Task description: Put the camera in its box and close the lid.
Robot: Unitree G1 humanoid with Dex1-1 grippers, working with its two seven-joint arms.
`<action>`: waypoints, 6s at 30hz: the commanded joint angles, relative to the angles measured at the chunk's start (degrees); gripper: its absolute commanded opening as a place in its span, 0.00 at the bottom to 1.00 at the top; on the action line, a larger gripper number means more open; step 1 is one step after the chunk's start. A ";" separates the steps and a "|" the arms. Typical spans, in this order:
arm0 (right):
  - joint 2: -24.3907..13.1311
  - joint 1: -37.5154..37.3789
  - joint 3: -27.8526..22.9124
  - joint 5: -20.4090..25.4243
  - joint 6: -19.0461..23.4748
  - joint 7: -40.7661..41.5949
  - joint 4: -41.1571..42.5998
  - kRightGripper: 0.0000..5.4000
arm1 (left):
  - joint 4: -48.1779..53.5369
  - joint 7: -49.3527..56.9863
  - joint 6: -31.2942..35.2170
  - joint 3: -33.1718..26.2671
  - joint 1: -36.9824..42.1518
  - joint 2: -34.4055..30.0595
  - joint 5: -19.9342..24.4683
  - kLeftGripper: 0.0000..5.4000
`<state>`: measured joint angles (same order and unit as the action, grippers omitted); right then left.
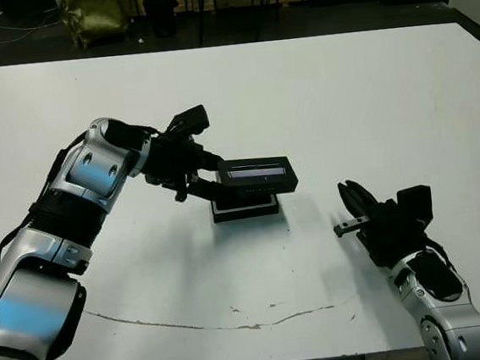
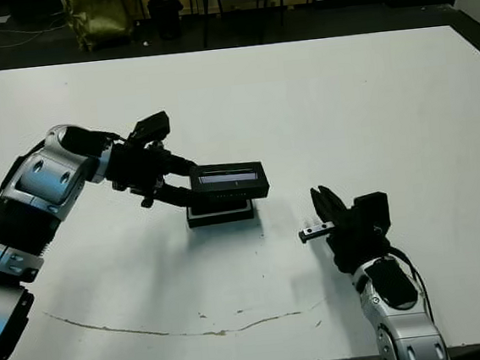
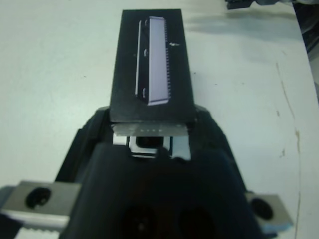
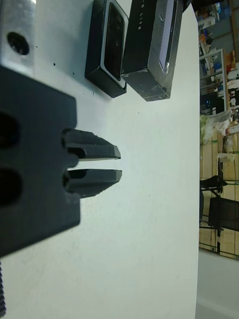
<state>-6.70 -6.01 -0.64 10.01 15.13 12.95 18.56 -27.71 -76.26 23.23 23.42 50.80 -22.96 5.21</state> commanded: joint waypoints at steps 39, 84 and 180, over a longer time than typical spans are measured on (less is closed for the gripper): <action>-0.37 -1.38 0.61 -1.20 -1.61 -0.52 -0.92 0.00 | -0.33 -1.19 -0.51 3.30 -1.51 -0.39 -6.55 0.44; -0.31 -1.96 0.85 -1.79 -0.27 -1.03 0.21 0.00 | -4.28 -1.37 -5.20 4.74 -3.75 -0.87 -9.72 0.42; -0.40 -1.80 -0.80 1.19 -3.08 1.42 -2.10 0.00 | 25.84 37.21 -5.90 -25.29 -29.28 -1.88 -0.85 0.79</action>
<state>-6.72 -7.22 -1.00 10.77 12.21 14.13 17.74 -6.87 -41.75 16.97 -0.76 26.68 -27.65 2.66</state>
